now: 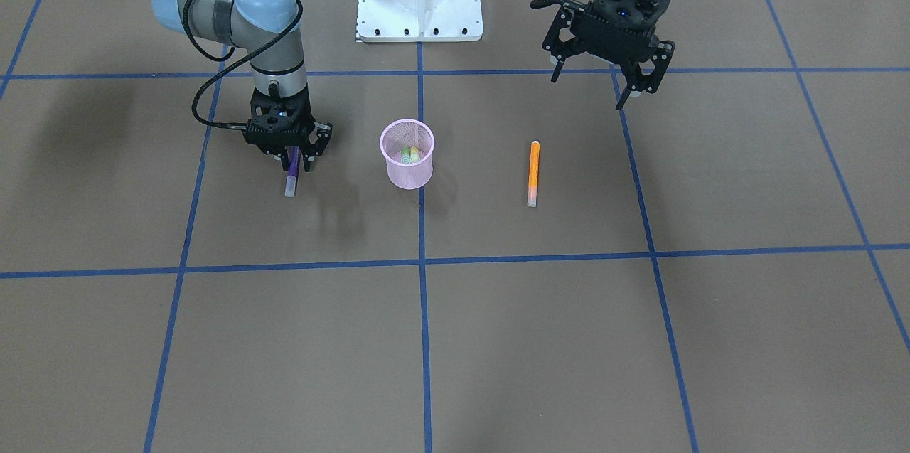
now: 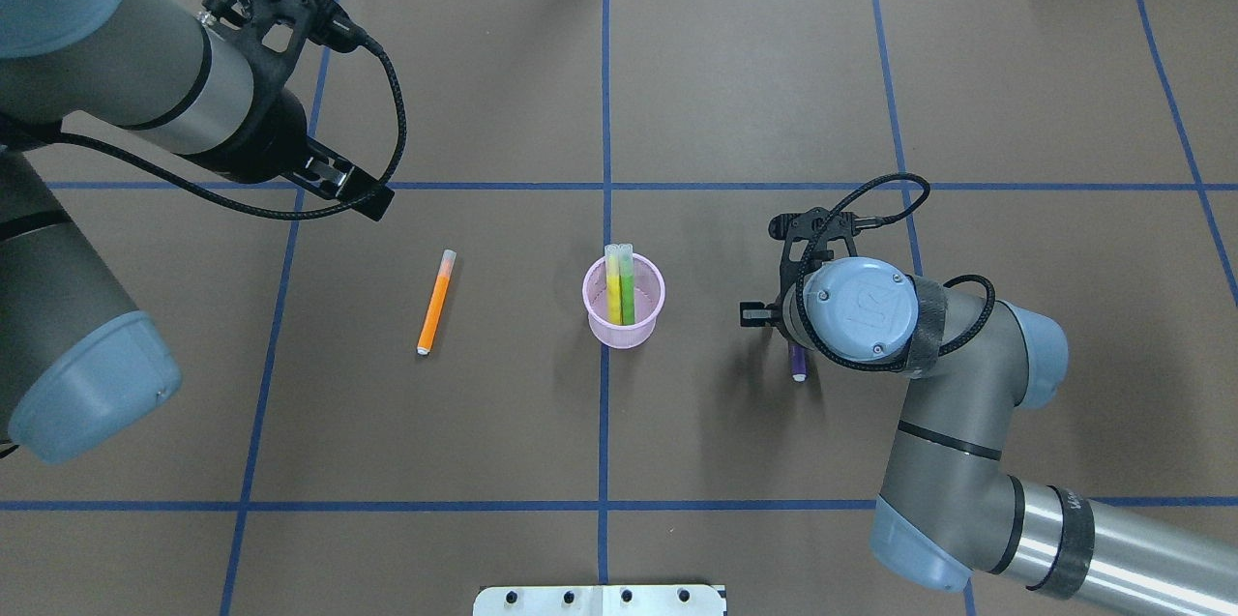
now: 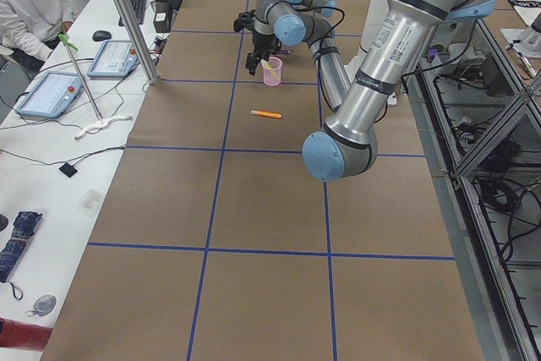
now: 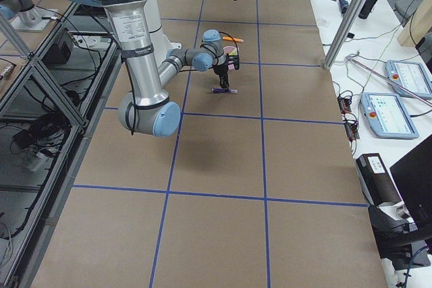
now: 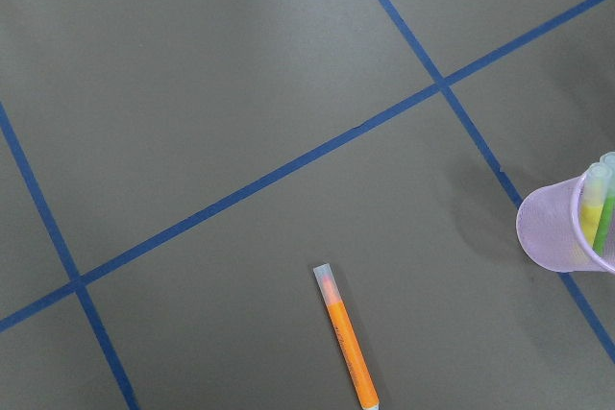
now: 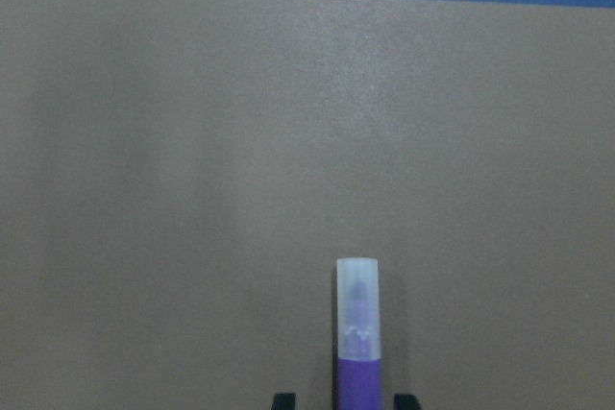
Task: Collect pens into pen holder
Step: 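Grasp the purple marker with the right gripper and lift it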
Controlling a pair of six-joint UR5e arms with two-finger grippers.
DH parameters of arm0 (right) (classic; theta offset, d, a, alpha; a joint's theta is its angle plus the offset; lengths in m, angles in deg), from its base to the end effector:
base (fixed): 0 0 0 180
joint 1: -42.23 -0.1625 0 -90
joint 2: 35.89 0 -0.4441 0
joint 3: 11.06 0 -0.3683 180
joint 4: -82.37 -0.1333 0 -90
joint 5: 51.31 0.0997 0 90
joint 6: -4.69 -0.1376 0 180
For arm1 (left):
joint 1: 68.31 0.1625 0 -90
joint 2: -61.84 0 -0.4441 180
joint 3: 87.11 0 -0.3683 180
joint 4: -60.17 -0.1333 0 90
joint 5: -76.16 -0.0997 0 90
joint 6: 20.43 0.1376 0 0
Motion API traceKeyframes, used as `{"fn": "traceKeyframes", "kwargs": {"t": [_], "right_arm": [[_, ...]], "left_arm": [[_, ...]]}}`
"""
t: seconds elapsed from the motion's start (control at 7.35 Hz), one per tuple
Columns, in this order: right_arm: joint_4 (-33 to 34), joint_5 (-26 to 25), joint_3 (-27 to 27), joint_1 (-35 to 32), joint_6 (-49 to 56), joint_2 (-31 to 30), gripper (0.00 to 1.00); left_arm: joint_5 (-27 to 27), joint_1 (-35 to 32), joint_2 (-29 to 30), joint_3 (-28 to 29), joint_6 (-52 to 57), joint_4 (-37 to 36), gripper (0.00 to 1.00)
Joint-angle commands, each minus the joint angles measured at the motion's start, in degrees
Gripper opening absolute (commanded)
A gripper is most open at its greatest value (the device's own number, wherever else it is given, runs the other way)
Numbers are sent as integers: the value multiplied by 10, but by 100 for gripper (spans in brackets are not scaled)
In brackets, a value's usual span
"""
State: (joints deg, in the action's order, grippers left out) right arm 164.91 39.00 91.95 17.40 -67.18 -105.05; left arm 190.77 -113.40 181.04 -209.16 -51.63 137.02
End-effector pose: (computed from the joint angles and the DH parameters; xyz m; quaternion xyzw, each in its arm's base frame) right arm -0.5157 -0.3847 0.4099 0.1268 -0.3292 0.0537 0.9342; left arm 0.3369 -0.4457 0.2366 0.1936 0.3987 0.1927 0.8755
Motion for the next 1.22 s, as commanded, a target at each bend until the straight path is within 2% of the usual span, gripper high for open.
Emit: {"fn": "traceKeyframes", "kwargs": {"t": [0.0, 0.68, 0.82, 1.09], "right_arm": [[0, 0, -1, -3, 10, 0, 43], [0, 0, -2, -3, 12, -4, 43], [0, 0, -2, -3, 11, -4, 38], [1, 1, -4, -3, 11, -3, 37]], "left_arm": [[0, 1, 1, 2, 1, 1, 100], [0, 1, 2, 5, 1, 1, 100], [0, 1, 2, 5, 1, 1, 100], [0, 1, 2, 5, 1, 1, 100]]}}
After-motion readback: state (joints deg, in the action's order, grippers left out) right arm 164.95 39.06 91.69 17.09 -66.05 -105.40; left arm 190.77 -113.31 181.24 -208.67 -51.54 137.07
